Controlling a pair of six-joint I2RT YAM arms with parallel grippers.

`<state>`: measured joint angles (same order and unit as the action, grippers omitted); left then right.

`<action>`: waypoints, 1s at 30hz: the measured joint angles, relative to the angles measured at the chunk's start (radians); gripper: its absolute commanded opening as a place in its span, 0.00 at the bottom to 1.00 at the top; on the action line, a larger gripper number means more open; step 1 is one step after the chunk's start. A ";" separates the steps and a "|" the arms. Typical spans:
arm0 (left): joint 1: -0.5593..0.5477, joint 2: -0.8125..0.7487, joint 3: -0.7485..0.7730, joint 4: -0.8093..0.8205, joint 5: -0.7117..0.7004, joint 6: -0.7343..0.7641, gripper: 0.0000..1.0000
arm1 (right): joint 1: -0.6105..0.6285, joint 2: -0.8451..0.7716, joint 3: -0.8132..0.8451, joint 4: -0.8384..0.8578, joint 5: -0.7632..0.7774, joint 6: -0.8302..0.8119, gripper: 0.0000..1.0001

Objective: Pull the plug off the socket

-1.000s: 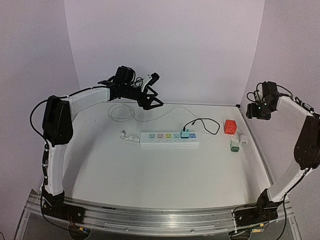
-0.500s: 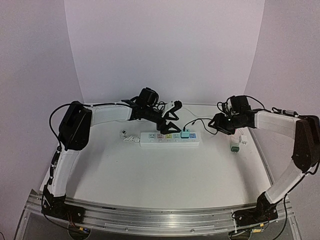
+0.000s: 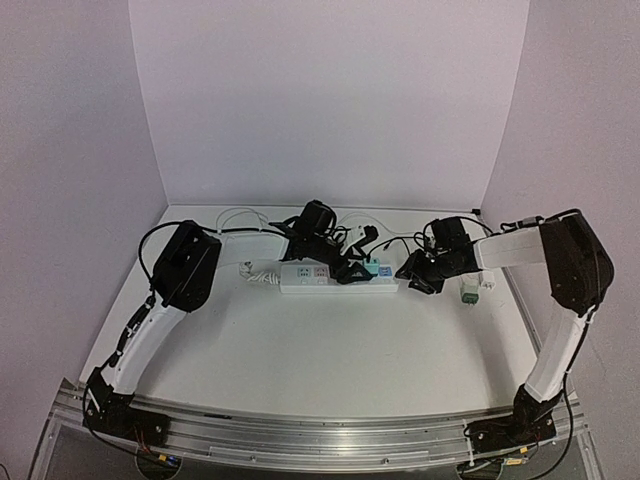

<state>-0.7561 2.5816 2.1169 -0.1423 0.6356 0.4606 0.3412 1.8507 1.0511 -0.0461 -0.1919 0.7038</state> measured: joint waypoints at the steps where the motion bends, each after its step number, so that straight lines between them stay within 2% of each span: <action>1: -0.003 0.007 0.010 0.010 -0.008 -0.007 0.63 | 0.000 0.010 0.000 0.010 -0.001 0.006 0.45; 9: -0.016 0.026 0.029 0.048 -0.037 -0.040 0.37 | 0.002 0.081 0.002 0.089 -0.035 0.040 0.40; 12: -0.016 0.026 0.028 0.056 -0.038 -0.041 0.22 | 0.002 0.089 0.005 0.109 -0.048 0.049 0.38; 18: -0.014 0.026 0.027 0.058 -0.037 -0.039 0.01 | 0.002 0.095 0.007 0.122 -0.060 0.066 0.34; 30: 0.001 0.017 -0.033 0.153 0.034 -0.032 0.00 | 0.008 0.094 -0.002 0.136 -0.070 0.098 0.29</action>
<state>-0.7555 2.5988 2.0834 0.0110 0.6693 0.4290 0.3495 1.9451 1.0492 0.0903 -0.2619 0.8023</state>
